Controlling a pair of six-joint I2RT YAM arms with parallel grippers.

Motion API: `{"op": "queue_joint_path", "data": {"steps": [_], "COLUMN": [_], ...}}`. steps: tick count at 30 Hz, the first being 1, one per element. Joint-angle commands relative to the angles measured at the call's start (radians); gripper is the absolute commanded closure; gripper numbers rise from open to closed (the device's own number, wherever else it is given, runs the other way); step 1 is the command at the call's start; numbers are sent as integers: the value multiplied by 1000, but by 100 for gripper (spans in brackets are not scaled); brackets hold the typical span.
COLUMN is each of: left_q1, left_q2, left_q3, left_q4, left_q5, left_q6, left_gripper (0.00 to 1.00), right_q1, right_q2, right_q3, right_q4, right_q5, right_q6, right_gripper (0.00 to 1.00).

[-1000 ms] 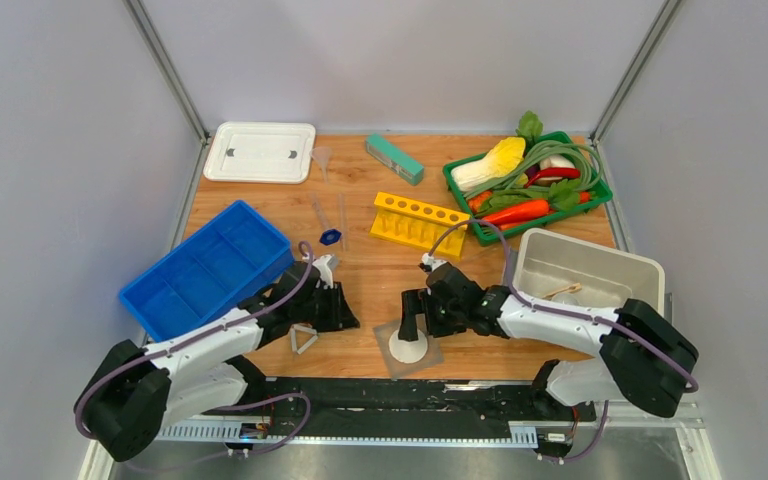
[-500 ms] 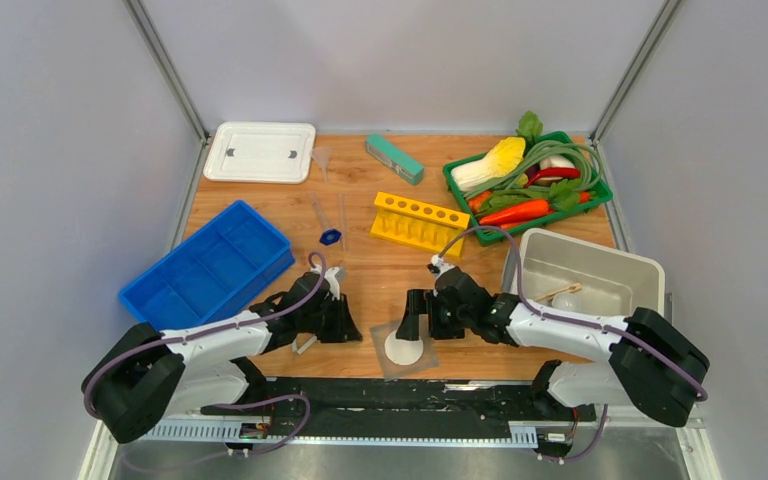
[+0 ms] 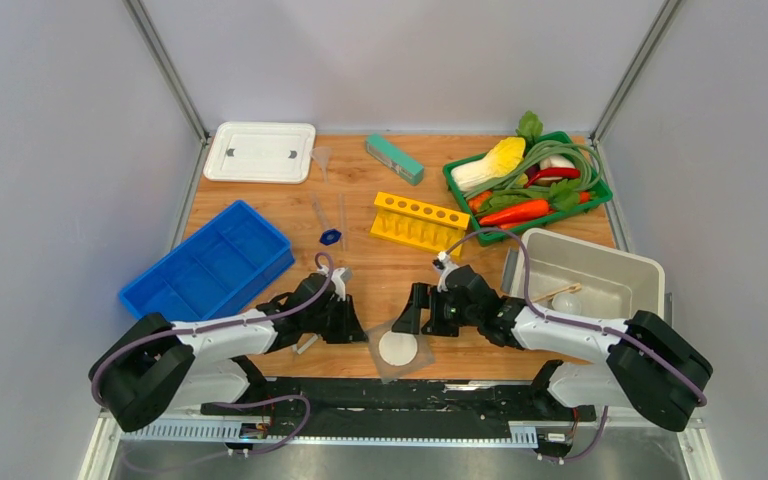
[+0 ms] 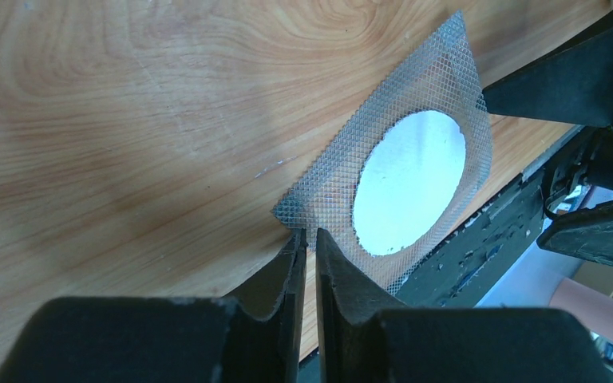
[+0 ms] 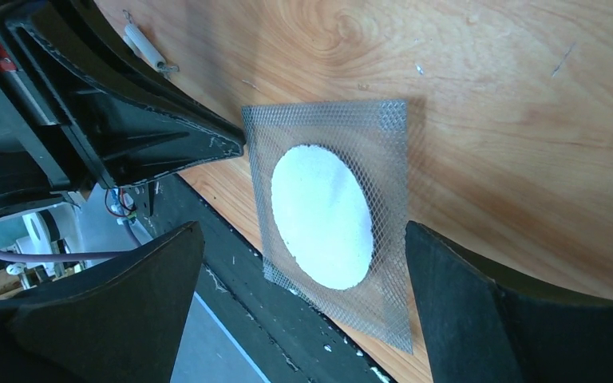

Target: Organize the chemistry lab equipment

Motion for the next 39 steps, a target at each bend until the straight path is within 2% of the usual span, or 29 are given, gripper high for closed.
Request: {"op": "queue_joint_path", "data": {"steps": [1,6,9,12,18,22,29,34,36,39], "left_q1": [-18,-27,-28,-28,-28,-28,-28,-28,-28,-28], "left_q2": [40,42,31,17,-23,-41,-30,-47,-53,-53], "left_q3": [14,16,21,25,28,25,22,7,4,2], "left_q4": [33,33,20,-8,-52,-52,-52,-52,-52,-52], "left_q5": [-8,-12,-17,-27,-54,-57,-64,-75,-81,-80], "left_q6": [-6,-10,-9,-1,9,5,3,-7,-9,-6], "left_gripper": [83,83,83,83,83,83,83,83,83,83], "right_q1": [-4,-8,-9,-15,-30,-32,-32,-32,-32,-31], "right_q2": [-11,14,14,1,-29,-2,53,64,73,89], "right_q3": [-9,-9,-8,-14,-20,-17,-26,-39,-40,-42], "right_q4": [107,153,153,144,33,32,97,105,125,134], "right_q5": [-42,-82,-85,-85,11,19,-24,-19,-27,-59], "right_q6": [37,64,67,73,53,33,36,22,4,-24], "right_gripper": [3,9,17,31,69,84,87,95,93,84]}}
